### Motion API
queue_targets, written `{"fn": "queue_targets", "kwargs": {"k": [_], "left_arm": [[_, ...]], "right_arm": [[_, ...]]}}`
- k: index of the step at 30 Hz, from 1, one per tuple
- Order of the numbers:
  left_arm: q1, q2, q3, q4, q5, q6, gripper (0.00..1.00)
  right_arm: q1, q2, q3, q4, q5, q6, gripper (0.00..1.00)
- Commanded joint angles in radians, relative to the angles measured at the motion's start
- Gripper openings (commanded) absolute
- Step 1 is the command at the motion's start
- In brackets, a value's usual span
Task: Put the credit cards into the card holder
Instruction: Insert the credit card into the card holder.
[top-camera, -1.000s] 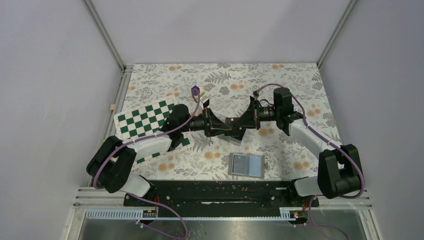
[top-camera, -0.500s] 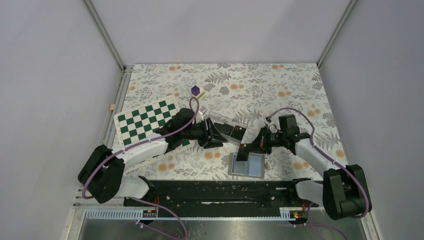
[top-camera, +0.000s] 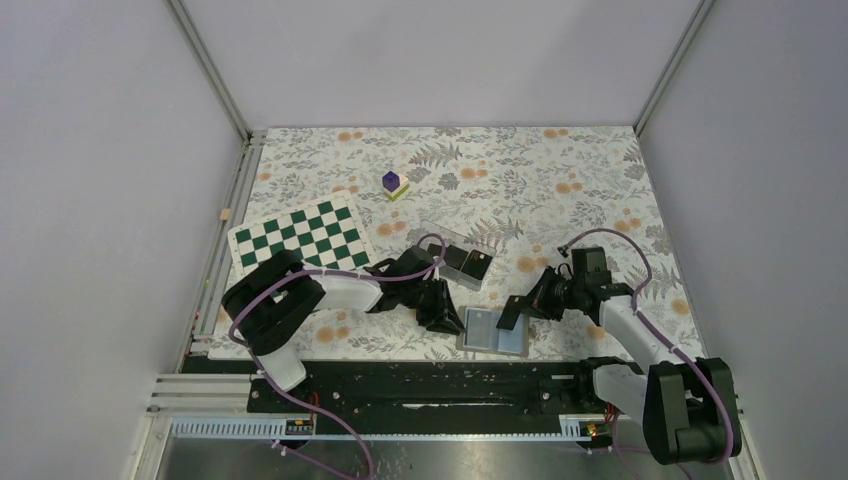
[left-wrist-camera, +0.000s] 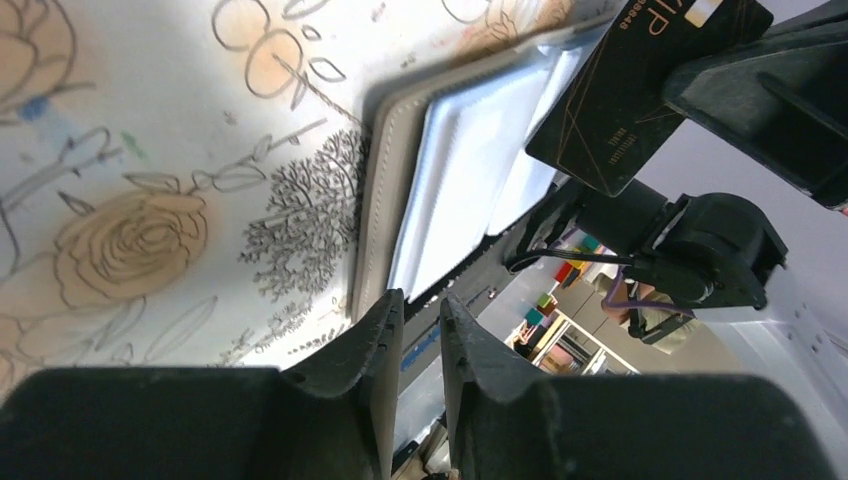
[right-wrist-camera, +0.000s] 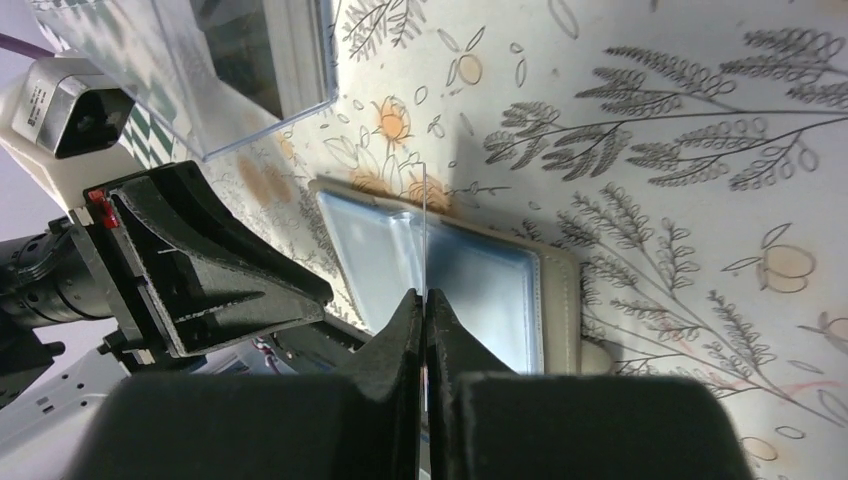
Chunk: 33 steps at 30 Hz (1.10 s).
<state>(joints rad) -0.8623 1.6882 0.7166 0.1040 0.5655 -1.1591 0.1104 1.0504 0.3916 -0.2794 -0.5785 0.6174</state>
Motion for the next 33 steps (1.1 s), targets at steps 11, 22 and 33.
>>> {"fn": "queue_targets", "kwargs": {"k": [11, 22, 33], "left_arm": [[-0.009, 0.072, 0.066, -0.036, -0.057, 0.071, 0.08], [-0.010, 0.104, 0.099, -0.152, -0.092, 0.108, 0.00], [-0.009, 0.132, 0.129, -0.227, -0.116, 0.149, 0.00]], "right_arm": [[-0.017, 0.151, -0.034, 0.205, -0.146, -0.012, 0.00], [-0.017, 0.111, -0.064, 0.229, -0.197, 0.017, 0.00], [-0.016, 0.140, -0.076, 0.242, -0.197, -0.001, 0.00]]}}
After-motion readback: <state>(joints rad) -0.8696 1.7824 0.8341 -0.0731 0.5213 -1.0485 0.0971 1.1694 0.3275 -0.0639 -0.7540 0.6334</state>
